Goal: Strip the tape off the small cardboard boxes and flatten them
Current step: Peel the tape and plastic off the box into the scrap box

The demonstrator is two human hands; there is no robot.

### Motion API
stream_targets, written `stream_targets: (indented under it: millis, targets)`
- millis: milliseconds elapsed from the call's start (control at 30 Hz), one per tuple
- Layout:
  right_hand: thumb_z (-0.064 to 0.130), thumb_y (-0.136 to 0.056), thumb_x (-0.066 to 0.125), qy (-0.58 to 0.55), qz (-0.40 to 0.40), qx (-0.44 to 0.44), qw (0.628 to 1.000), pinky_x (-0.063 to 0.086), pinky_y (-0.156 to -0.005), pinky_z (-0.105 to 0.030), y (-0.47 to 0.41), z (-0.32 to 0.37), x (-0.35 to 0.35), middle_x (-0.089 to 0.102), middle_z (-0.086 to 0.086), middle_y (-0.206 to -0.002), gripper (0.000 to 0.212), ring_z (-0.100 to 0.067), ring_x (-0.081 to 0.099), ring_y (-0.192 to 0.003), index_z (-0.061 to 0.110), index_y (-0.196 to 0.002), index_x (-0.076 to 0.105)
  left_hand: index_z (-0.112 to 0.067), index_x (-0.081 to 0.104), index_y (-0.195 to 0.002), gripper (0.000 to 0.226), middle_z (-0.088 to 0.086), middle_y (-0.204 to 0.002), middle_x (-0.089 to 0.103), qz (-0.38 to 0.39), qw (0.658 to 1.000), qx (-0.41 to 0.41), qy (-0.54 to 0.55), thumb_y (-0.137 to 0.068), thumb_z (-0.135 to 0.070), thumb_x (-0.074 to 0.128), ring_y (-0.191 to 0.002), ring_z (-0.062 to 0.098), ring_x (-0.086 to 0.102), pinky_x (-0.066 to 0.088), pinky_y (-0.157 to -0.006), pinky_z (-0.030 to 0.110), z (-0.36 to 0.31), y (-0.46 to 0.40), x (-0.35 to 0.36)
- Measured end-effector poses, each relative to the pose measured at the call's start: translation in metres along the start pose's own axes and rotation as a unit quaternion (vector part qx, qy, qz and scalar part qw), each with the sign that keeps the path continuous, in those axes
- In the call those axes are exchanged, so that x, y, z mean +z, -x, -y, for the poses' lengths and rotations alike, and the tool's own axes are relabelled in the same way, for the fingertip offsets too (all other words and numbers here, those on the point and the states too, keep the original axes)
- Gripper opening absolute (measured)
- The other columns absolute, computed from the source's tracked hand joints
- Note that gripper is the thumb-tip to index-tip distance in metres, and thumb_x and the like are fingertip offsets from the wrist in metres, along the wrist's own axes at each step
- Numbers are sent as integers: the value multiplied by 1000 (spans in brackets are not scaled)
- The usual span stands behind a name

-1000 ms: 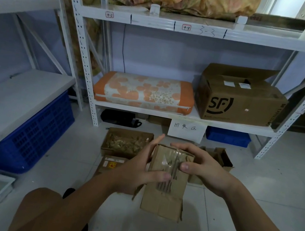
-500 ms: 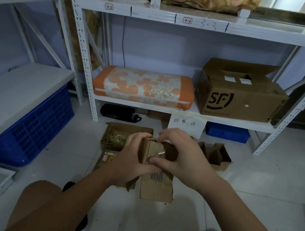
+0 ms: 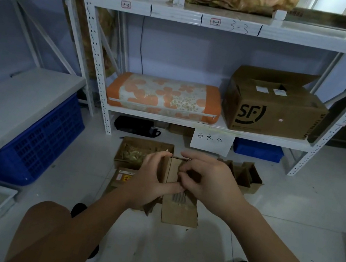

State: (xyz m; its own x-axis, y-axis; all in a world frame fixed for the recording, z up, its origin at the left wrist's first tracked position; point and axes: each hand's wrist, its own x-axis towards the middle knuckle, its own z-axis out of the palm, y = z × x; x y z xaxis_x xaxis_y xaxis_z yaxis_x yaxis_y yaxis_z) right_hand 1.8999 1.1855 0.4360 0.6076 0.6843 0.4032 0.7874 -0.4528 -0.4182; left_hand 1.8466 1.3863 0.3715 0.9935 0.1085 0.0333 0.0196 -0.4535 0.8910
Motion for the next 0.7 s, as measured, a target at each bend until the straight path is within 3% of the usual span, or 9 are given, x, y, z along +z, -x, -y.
stream_targets:
  millis: [133, 233, 367, 467, 600, 700]
  targets:
    - [28, -88, 69, 34, 3, 17, 999, 50, -102, -33, 0, 6, 4, 66, 5, -132, 10, -12, 60, -118, 20, -91, 73, -36, 41, -141, 97, -8, -138, 35, -9, 1000, 1, -14, -58, -68, 79, -124, 7, 47, 40, -98, 24, 1, 0, 3]
    - [26, -90, 67, 31, 11, 37, 999, 48, -102, -28, 0, 8, 4, 65, 5, -129, 7, -9, 58, -118, 19, -91, 68, -35, 41, -141, 93, -7, -138, 36, -10, 1000, 4, -16, -62, -63, 84, -123, 7, 48, 41, -94, 22, 4, 0, 4]
    - [17, -93, 65, -75, -12, 92, 993, 54, -95, -25, 1, 1, 0, 64, 10, -118, 5, 4, 59, -110, 19, -89, 62, -34, 40, -144, 89, -8, -137, 35, 10, 999, 4, -32, -72, -54, 90, -122, 8, 48, 46, -88, 16, 8, 2, 1]
    - [19, -98, 62, -138, -28, 123, 982, 59, -86, -29, 2, 2, -4, 63, 18, -116, 8, 2, 64, -101, 22, -91, 62, -36, 40, -144, 91, -9, -139, 35, 24, 999, 15, -27, -71, -56, 89, -125, 9, 47, 51, -91, 18, 12, 3, -1]
    - [26, -102, 58, -167, -9, 115, 979, 58, -89, -32, 5, 1, -9, 68, 17, -116, 15, 1, 64, -105, 23, -108, 71, -39, 41, -142, 94, -7, -140, 35, 40, 999, 10, 12, -65, -64, 89, -125, 14, 52, 60, -92, 30, 14, 3, -1]
    - [32, -104, 51, -190, 18, 116, 975, 57, -92, -31, 10, 1, -14, 71, 14, -114, 29, 1, 64, -108, 24, -125, 69, -42, 40, -142, 96, -8, -143, 35, 55, 998, 7, 10, -64, -66, 88, -126, 14, 52, 60, -92, 29, 17, 5, -3]
